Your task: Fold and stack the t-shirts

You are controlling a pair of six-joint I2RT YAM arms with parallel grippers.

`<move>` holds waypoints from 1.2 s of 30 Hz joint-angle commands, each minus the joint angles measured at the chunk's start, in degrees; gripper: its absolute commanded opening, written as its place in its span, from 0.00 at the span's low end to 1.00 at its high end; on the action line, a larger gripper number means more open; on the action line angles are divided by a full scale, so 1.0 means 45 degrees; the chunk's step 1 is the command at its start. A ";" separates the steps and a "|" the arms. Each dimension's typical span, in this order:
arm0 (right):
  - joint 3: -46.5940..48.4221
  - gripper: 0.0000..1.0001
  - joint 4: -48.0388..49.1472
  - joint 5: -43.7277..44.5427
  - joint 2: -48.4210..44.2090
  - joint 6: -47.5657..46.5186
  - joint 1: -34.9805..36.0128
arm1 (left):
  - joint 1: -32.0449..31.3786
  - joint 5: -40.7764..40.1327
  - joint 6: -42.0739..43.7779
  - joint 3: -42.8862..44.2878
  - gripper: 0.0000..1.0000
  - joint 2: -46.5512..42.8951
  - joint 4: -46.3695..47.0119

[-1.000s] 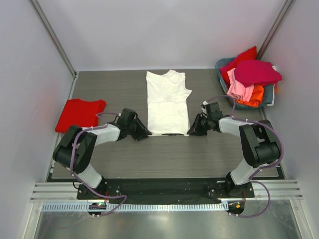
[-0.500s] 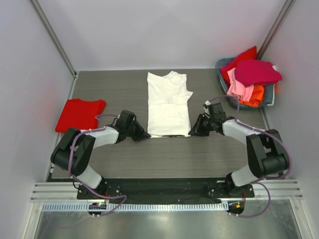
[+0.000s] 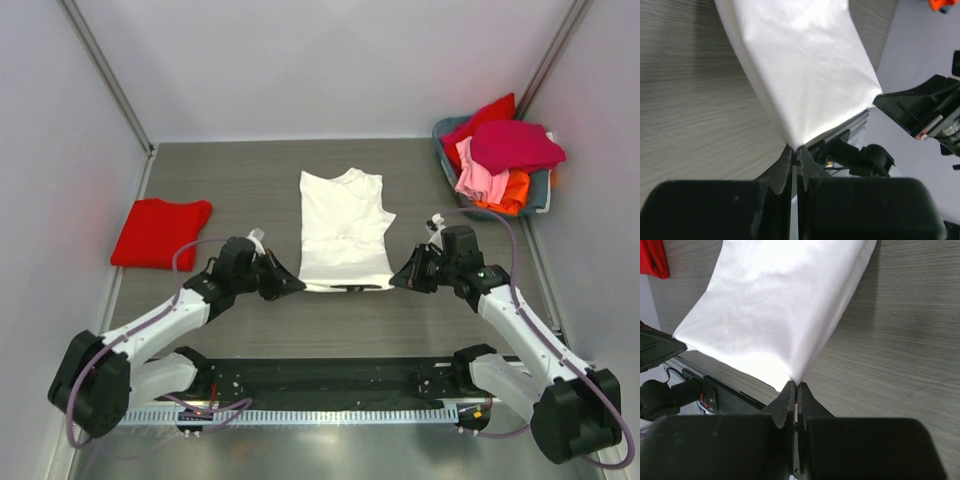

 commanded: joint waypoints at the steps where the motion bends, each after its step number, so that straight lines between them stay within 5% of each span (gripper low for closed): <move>1: 0.0281 0.01 -0.1319 -0.0217 -0.1170 0.0026 0.0024 | -0.0627 0.0125 -0.0446 0.0178 0.00 -0.1382 -0.0801; 11: 0.2663 0.01 -0.1967 0.0817 -0.0784 -0.0052 0.0025 | -0.0884 -0.1476 -0.0331 0.1873 0.00 -0.2579 -0.3320; 36: 0.9811 0.01 -0.1264 0.2440 0.8002 -0.0677 -0.0404 | 0.2845 0.0339 0.0861 0.7579 0.00 0.4779 -0.2014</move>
